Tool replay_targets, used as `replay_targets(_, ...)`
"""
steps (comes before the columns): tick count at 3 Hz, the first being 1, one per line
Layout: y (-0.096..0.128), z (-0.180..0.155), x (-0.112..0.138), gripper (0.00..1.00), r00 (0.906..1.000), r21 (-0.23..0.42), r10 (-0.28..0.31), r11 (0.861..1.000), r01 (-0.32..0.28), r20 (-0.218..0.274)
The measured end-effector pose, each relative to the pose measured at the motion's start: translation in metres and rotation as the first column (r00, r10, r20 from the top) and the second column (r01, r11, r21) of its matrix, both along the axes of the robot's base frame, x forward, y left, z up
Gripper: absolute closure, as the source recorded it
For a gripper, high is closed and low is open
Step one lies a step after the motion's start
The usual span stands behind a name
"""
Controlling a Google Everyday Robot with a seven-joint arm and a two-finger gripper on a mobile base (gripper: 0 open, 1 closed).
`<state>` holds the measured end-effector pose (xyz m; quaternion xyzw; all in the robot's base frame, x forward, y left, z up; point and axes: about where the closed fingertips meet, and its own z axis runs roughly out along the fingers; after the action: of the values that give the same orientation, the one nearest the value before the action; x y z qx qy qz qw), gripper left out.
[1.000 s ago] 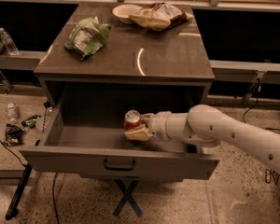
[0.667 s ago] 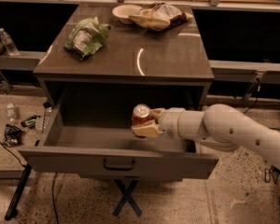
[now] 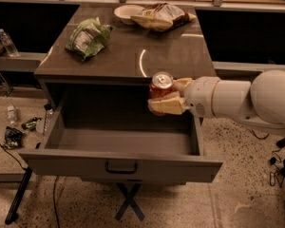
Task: Pick coke can from top drawer and place on counter
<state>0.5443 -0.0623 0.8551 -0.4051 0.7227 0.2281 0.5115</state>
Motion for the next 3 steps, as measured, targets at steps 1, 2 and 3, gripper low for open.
replay_targets(1, 0.0, 0.0, 0.0, 1.0, 1.0, 0.0, 0.001, 1.0, -0.001, -0.001)
replay_targets(2, -0.001, 0.007, 0.004, 1.0, 0.9998, -0.009, -0.017, 1.0, 0.017, 0.006)
replay_targets(3, -0.005, 0.028, 0.014, 1.0, 0.9993, -0.031, -0.027, 0.999, 0.028, 0.024)
